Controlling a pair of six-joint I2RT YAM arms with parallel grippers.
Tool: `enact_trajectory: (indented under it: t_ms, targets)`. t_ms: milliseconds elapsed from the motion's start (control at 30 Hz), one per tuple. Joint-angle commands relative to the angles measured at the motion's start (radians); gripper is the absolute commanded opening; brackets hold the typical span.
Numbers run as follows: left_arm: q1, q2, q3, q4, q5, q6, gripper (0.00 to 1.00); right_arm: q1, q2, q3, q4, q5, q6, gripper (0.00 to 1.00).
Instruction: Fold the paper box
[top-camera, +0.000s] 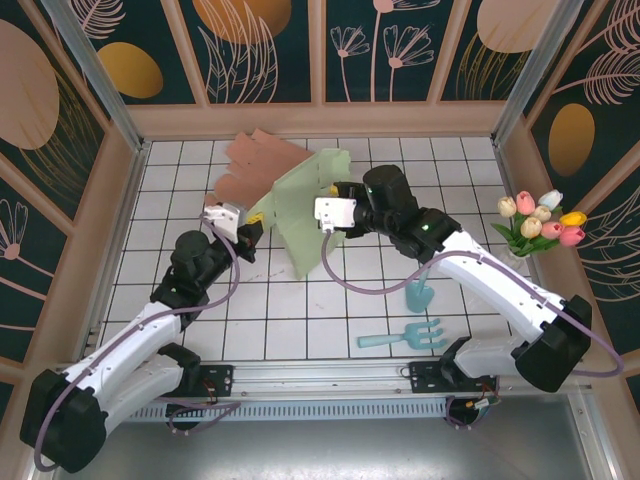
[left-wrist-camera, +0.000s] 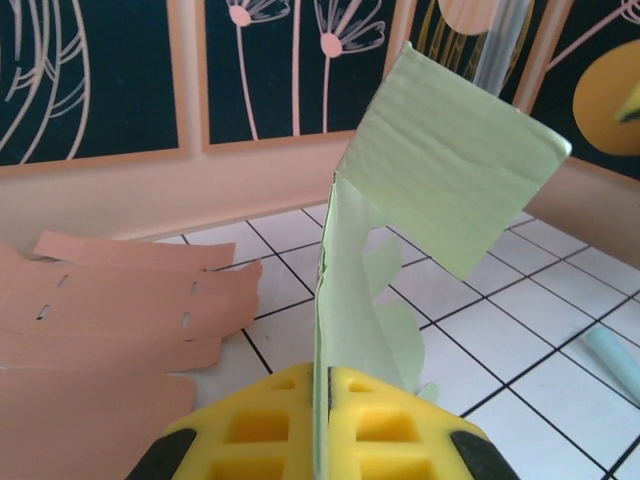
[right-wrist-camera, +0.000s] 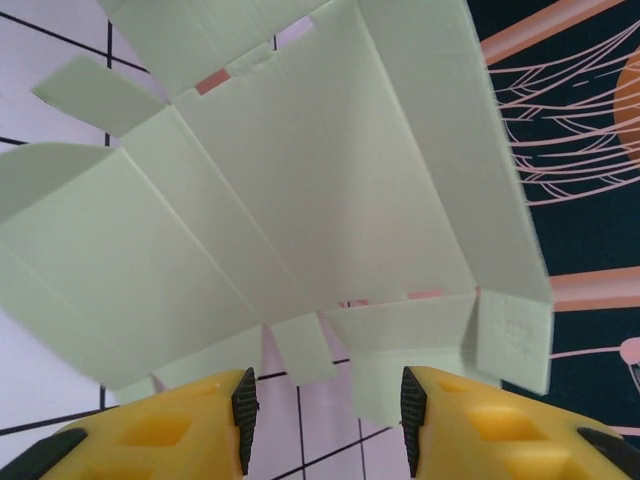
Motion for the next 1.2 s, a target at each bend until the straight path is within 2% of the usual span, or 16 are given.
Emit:
enact_trajectory:
  t_ms: [0,433,700,967,1167]
  targets:
    - [-0.013,0.013,-0.010,0.024,0.032,0.060,0.00,0.006,-0.001,0.043,0.078,0.035,-0.079,0.45]
    - [-0.019,-0.030,-0.114,0.170,0.133,0.142,0.00,0.000,0.141,0.136,0.018,0.092,-0.152,0.46]
    - [-0.020,-0.030,-0.143,0.214,0.175,0.173,0.00,-0.016,0.169,0.174,-0.068,0.069,-0.159,0.43]
    - [-0.021,-0.052,-0.165,0.241,0.188,0.181,0.00,-0.055,0.152,0.188,-0.172,0.071,-0.148,0.30]
    - [-0.021,-0.043,-0.166,0.244,0.191,0.180,0.00,-0.062,0.126,0.163,-0.181,0.064,-0.148,0.21]
